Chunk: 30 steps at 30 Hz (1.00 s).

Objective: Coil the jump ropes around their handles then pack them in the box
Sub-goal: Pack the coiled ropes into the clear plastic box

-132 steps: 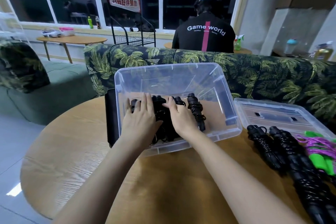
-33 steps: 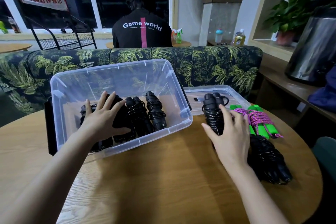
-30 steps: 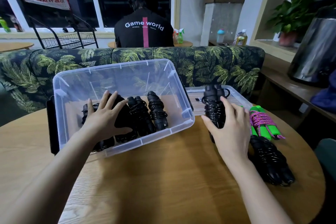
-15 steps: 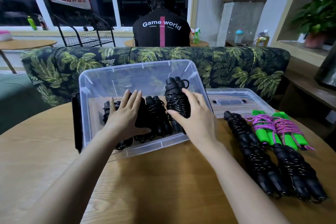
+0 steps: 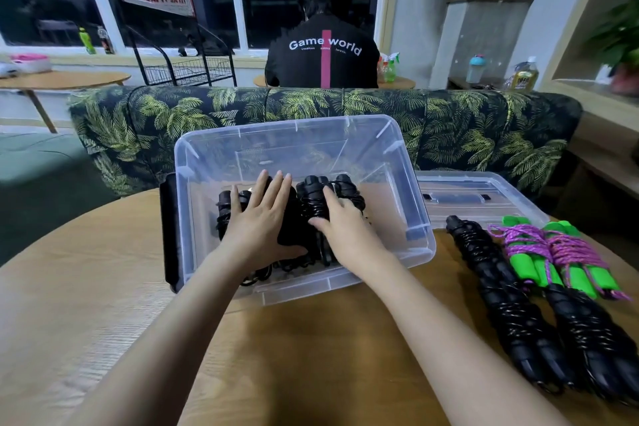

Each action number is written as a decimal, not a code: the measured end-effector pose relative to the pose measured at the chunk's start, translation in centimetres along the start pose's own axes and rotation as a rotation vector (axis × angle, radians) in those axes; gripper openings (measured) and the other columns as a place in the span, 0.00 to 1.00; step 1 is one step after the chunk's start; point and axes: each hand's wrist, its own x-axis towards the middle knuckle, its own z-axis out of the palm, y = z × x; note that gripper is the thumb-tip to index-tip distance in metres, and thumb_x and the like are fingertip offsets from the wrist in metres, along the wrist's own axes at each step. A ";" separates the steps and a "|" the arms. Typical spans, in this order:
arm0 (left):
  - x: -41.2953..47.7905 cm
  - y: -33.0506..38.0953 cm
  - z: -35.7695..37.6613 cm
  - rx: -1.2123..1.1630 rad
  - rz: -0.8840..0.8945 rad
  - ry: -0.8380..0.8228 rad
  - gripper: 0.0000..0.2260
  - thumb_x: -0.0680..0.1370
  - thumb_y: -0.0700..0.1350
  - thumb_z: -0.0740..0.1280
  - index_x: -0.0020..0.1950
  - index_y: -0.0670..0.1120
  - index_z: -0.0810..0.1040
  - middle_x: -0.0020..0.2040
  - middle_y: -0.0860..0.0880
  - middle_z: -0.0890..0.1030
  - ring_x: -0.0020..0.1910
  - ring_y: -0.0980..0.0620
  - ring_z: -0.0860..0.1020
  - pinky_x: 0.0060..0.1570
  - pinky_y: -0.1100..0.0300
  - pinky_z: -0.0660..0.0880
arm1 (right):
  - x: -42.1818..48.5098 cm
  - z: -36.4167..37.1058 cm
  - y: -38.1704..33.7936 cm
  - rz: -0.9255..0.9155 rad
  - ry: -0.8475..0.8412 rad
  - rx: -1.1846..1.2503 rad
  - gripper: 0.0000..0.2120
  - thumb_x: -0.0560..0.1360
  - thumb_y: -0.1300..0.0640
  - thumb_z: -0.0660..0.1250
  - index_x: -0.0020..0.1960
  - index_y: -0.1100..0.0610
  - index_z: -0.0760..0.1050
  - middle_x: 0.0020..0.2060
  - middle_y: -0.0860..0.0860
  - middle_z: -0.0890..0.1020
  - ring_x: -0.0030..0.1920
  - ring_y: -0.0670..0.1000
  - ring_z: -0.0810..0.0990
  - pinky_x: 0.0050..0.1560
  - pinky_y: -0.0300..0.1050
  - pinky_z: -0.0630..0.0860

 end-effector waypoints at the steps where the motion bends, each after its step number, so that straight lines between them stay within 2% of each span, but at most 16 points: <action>1: 0.0 0.0 0.0 -0.006 0.000 0.004 0.57 0.69 0.70 0.68 0.79 0.47 0.32 0.80 0.51 0.35 0.77 0.48 0.32 0.72 0.35 0.37 | 0.0 -0.2 0.2 -0.002 0.011 -0.023 0.30 0.82 0.46 0.58 0.79 0.52 0.51 0.70 0.58 0.72 0.66 0.61 0.73 0.66 0.61 0.69; 3: 0.0 0.1 0.0 -0.010 -0.002 0.005 0.56 0.70 0.70 0.68 0.79 0.47 0.32 0.80 0.50 0.35 0.77 0.48 0.32 0.72 0.35 0.37 | 0.0 -0.5 0.5 -0.015 -0.009 -0.108 0.29 0.83 0.44 0.53 0.80 0.49 0.47 0.73 0.56 0.69 0.68 0.60 0.71 0.71 0.64 0.61; 5: 0.0 0.2 0.0 -0.004 -0.003 0.008 0.56 0.70 0.70 0.68 0.79 0.47 0.33 0.80 0.50 0.36 0.78 0.47 0.32 0.72 0.35 0.38 | -0.1 -0.4 0.5 -0.015 -0.079 -0.168 0.30 0.83 0.39 0.47 0.80 0.48 0.44 0.78 0.55 0.59 0.76 0.60 0.61 0.74 0.66 0.52; 7: 0.0 0.2 0.0 -0.002 -0.004 0.011 0.55 0.70 0.69 0.67 0.79 0.47 0.33 0.80 0.50 0.36 0.78 0.47 0.32 0.73 0.34 0.38 | -0.3 -0.2 0.4 -0.014 -0.126 -0.237 0.32 0.81 0.36 0.44 0.80 0.47 0.41 0.79 0.59 0.53 0.79 0.61 0.50 0.75 0.65 0.48; 9: -0.1 0.2 0.0 0.003 -0.005 0.013 0.55 0.70 0.70 0.67 0.79 0.48 0.33 0.80 0.50 0.35 0.78 0.47 0.32 0.73 0.35 0.38 | -0.9 -0.1 0.5 -0.026 -0.095 -0.293 0.33 0.81 0.34 0.44 0.81 0.48 0.42 0.79 0.62 0.49 0.79 0.62 0.45 0.76 0.61 0.48; 12: -0.2 0.3 0.1 0.025 -0.006 0.023 0.55 0.70 0.71 0.66 0.79 0.48 0.32 0.80 0.49 0.35 0.78 0.46 0.32 0.73 0.34 0.38 | -2.4 -0.8 1.4 -0.114 0.048 -0.265 0.33 0.79 0.33 0.45 0.80 0.48 0.53 0.79 0.56 0.55 0.79 0.57 0.51 0.77 0.56 0.51; 16: 0.0 0.3 0.0 0.055 0.011 0.026 0.54 0.70 0.70 0.66 0.79 0.52 0.33 0.80 0.47 0.37 0.78 0.44 0.34 0.72 0.33 0.39 | -5.4 -2.2 4.7 -0.306 0.029 -0.160 0.43 0.71 0.25 0.36 0.71 0.45 0.71 0.73 0.43 0.69 0.76 0.45 0.60 0.77 0.47 0.47; 17: 0.1 0.3 -0.2 0.059 0.015 0.018 0.53 0.71 0.70 0.67 0.79 0.53 0.33 0.80 0.46 0.37 0.78 0.43 0.34 0.71 0.32 0.38 | -5.9 -2.2 5.7 -0.352 0.028 -0.154 0.44 0.71 0.24 0.36 0.68 0.45 0.75 0.71 0.42 0.72 0.74 0.43 0.62 0.77 0.44 0.46; 19: 0.5 0.6 -0.5 0.059 0.017 -0.010 0.52 0.72 0.67 0.68 0.78 0.55 0.32 0.80 0.43 0.37 0.78 0.40 0.34 0.71 0.31 0.39 | -6.4 -1.9 7.4 -0.440 0.085 -0.176 0.38 0.75 0.26 0.41 0.60 0.47 0.81 0.63 0.42 0.80 0.69 0.42 0.70 0.76 0.43 0.47; 21: 0.9 1.2 -0.8 0.057 0.011 -0.033 0.51 0.73 0.63 0.69 0.78 0.56 0.32 0.80 0.42 0.36 0.77 0.36 0.35 0.71 0.30 0.40 | -6.5 -1.3 8.3 -0.509 0.192 -0.184 0.32 0.79 0.31 0.47 0.55 0.49 0.83 0.54 0.41 0.84 0.62 0.42 0.75 0.76 0.45 0.52; 23: 1.3 2.2 -1.2 0.087 0.036 -0.029 0.47 0.74 0.61 0.66 0.79 0.57 0.34 0.80 0.43 0.35 0.77 0.34 0.35 0.71 0.29 0.38 | -6.3 -0.9 8.7 -0.557 0.267 -0.180 0.29 0.80 0.33 0.50 0.53 0.50 0.83 0.50 0.41 0.85 0.58 0.43 0.77 0.75 0.46 0.53; 27: 2.4 4.1 -1.2 0.078 0.190 0.077 0.32 0.79 0.63 0.54 0.80 0.61 0.44 0.81 0.50 0.39 0.78 0.41 0.35 0.70 0.29 0.35 | -6.2 -0.7 8.9 -0.609 0.322 -0.174 0.28 0.80 0.34 0.51 0.52 0.52 0.84 0.48 0.42 0.85 0.57 0.44 0.78 0.75 0.50 0.56; 30: 3.1 4.7 -0.7 0.170 0.223 0.040 0.32 0.77 0.70 0.53 0.79 0.65 0.47 0.81 0.53 0.42 0.79 0.39 0.39 0.68 0.29 0.31 | -6.2 -0.4 9.1 -0.618 0.342 -0.171 0.27 0.80 0.35 0.53 0.51 0.52 0.84 0.47 0.42 0.85 0.57 0.45 0.79 0.74 0.55 0.60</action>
